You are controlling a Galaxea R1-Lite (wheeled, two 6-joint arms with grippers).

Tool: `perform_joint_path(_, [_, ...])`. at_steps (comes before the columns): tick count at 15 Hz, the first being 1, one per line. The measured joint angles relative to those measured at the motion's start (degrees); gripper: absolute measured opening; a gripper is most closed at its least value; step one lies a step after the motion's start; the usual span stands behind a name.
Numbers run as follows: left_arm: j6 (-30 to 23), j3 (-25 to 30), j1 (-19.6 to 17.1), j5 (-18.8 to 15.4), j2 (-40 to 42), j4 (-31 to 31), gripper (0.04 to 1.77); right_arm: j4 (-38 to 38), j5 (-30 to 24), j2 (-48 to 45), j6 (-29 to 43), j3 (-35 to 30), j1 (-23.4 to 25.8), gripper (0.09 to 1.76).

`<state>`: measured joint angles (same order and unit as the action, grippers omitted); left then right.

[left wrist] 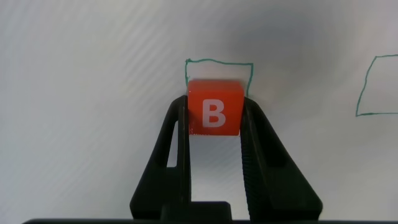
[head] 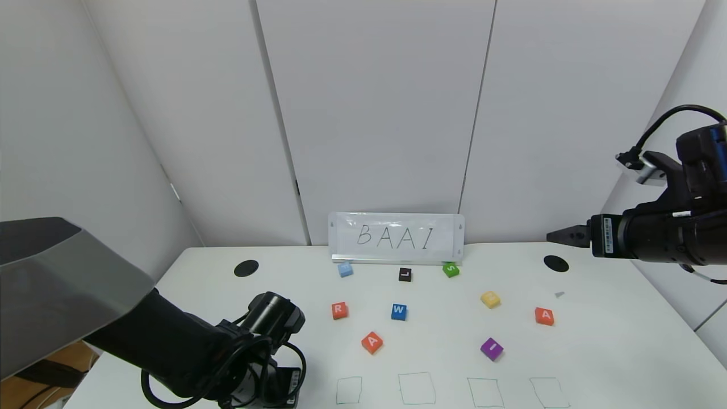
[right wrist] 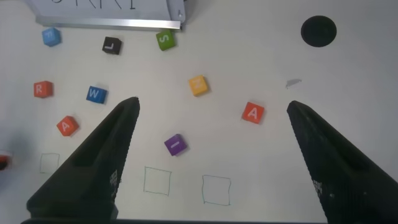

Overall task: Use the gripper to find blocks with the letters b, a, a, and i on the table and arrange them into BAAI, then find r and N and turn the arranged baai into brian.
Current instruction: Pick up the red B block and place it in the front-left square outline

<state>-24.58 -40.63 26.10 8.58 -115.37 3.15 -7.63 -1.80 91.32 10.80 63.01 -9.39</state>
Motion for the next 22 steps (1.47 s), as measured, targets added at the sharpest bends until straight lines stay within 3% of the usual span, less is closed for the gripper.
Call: perform_joint_path(22, [0.79, -0.85, 0.27, -0.07, -1.52, 0.29, 0.53, 0.00, -0.02, 0.11, 0.01, 0.00, 0.00, 1.71])
